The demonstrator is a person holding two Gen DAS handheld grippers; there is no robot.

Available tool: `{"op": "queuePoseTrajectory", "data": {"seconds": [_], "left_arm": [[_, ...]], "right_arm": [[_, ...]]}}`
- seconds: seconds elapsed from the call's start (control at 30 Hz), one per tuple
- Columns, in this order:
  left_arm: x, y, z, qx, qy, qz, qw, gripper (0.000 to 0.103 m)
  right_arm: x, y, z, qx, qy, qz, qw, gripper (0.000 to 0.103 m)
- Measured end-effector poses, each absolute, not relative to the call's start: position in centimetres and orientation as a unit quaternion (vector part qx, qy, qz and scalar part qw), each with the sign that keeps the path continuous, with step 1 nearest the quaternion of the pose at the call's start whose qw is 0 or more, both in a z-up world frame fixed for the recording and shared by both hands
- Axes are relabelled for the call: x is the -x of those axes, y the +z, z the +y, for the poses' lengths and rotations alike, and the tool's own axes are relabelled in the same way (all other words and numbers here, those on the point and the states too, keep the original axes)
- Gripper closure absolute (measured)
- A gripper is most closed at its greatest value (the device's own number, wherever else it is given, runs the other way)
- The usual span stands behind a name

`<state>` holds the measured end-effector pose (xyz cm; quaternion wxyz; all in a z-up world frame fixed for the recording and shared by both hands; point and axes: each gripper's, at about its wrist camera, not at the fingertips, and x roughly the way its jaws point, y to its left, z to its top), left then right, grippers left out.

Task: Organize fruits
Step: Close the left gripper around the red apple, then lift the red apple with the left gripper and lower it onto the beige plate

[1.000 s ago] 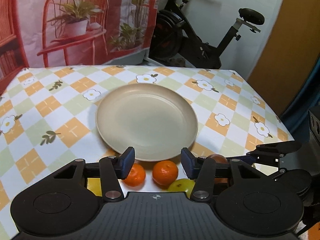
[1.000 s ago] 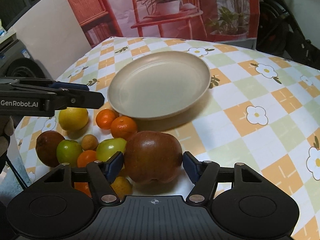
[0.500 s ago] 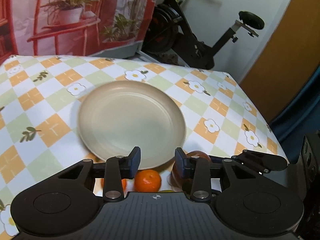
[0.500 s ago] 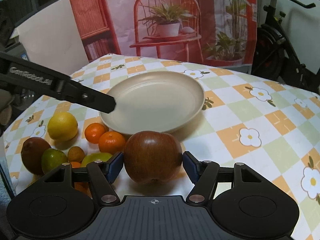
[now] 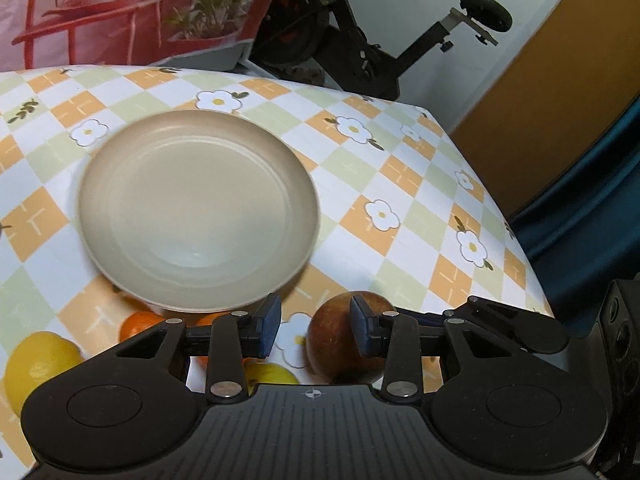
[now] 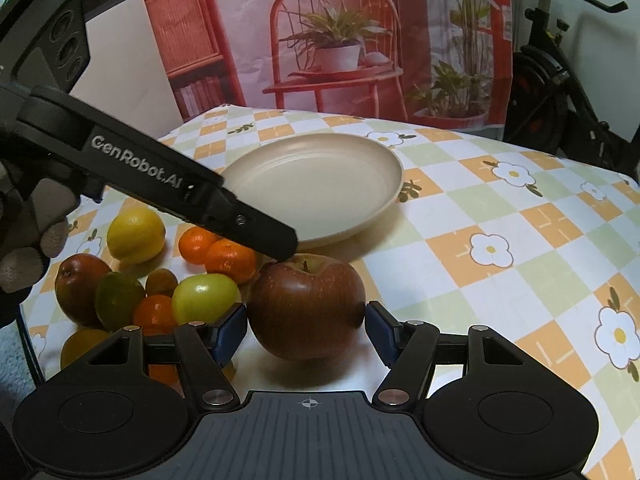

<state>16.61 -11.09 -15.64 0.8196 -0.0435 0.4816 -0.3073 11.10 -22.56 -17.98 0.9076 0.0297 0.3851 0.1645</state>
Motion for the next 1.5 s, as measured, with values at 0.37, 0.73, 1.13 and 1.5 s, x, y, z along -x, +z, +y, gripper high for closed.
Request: {"op": "queuePoseTrajectory", "data": {"seconds": [0.37,0.73,1.13,1.5], "left_arm": [[-16.4,-16.0,-12.3,0.048,-0.331,0.497,0.801,0.063],[-16.5,-16.6,-12.7,0.045,-0.345,0.505,0.790,0.065],[-18.2,-12.7,-9.0,0.061,-0.325,0.446,0.832,0.065],[-23.1,-11.8,-2.2,0.097,-0.245,0.426,0.865,0.066]], "right_arm": [[-10.6,-18.1,-23.0,-0.037,0.168,0.398,0.901,0.042],[-11.0,-18.3,-22.9,-0.048,0.168,0.408,0.896,0.043],[-14.8,-15.0,-20.4,0.001,0.199,0.367,0.909,0.043],[-23.2,-14.5,-13.5,0.063,0.265,0.351,0.896,0.043]]}}
